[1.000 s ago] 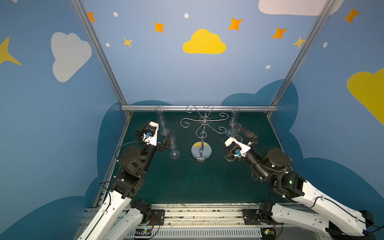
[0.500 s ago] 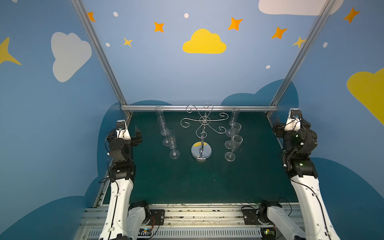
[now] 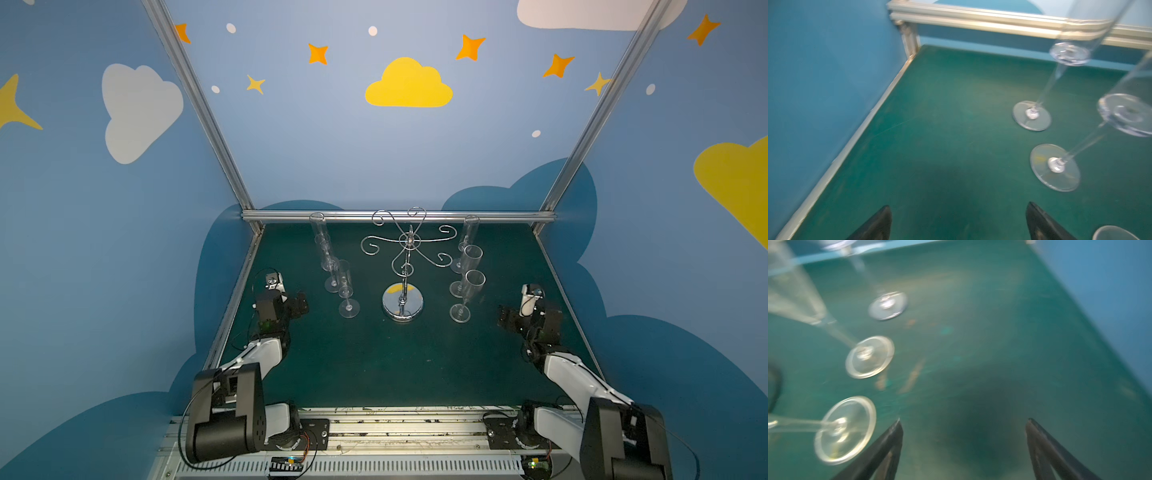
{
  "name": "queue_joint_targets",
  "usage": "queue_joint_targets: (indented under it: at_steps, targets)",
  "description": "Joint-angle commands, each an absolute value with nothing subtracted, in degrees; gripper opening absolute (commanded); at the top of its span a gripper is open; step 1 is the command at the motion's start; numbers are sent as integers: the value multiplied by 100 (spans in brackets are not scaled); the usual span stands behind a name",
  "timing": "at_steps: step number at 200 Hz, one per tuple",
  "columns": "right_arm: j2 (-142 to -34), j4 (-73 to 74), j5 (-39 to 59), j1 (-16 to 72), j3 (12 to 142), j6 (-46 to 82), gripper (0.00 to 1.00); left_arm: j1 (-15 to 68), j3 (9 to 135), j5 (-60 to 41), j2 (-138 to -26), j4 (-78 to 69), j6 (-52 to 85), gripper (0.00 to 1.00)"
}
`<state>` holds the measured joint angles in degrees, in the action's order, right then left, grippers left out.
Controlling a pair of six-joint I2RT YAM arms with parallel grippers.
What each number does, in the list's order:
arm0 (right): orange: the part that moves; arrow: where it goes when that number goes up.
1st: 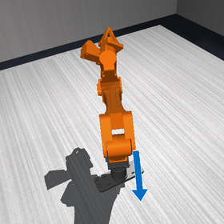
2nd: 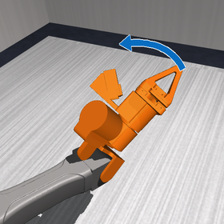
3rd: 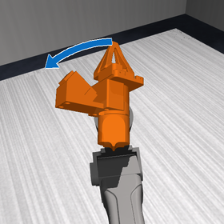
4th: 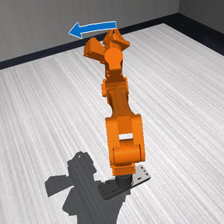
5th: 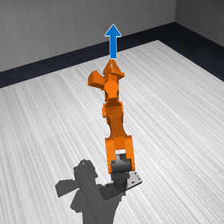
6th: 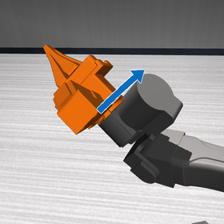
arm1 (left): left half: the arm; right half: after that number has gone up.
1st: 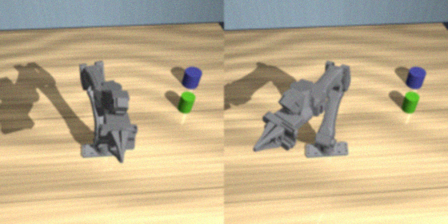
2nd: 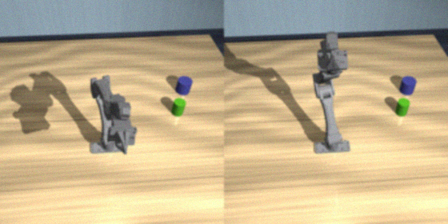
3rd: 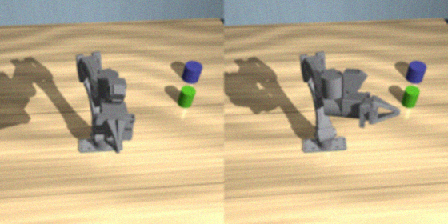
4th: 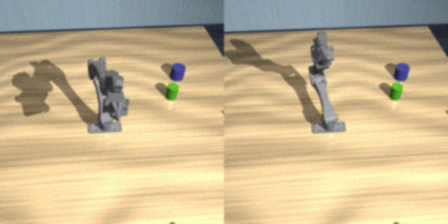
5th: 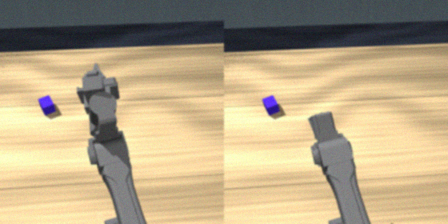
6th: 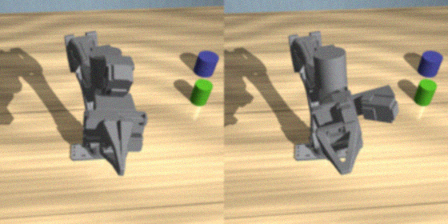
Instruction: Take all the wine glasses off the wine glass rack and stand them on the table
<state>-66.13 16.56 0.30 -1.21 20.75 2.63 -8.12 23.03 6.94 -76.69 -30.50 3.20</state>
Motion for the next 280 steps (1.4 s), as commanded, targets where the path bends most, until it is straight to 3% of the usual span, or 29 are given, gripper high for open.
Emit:
queue_joint_targets:
  at_steps: [1,43,67,149,191,219,280]
  targets:
    - [-6986,2044,-433,167,2558,488,91,-662,2355,698,-7788,-3488,115,99]
    - [-8330,4061,-756,238,2316,326,91,-586,2200,722,-7678,-3666,31,99]
    - [-8263,2480,-985,249,2980,803,91,-528,2291,641,-7725,-3547,-65,99]
    - [-8274,2646,-976,252,2923,773,91,-510,2234,153,-7588,-3498,292,99]
    - [-8278,2644,-971,250,2929,773,91,-320,2491,-154,-8706,-4254,239,99]
    - [-8277,2646,-976,246,2927,773,91,-160,2246,164,-8920,-4933,142,99]
    - [-8266,2646,-976,247,2918,773,91,-161,2294,180,-8854,-4713,189,99]
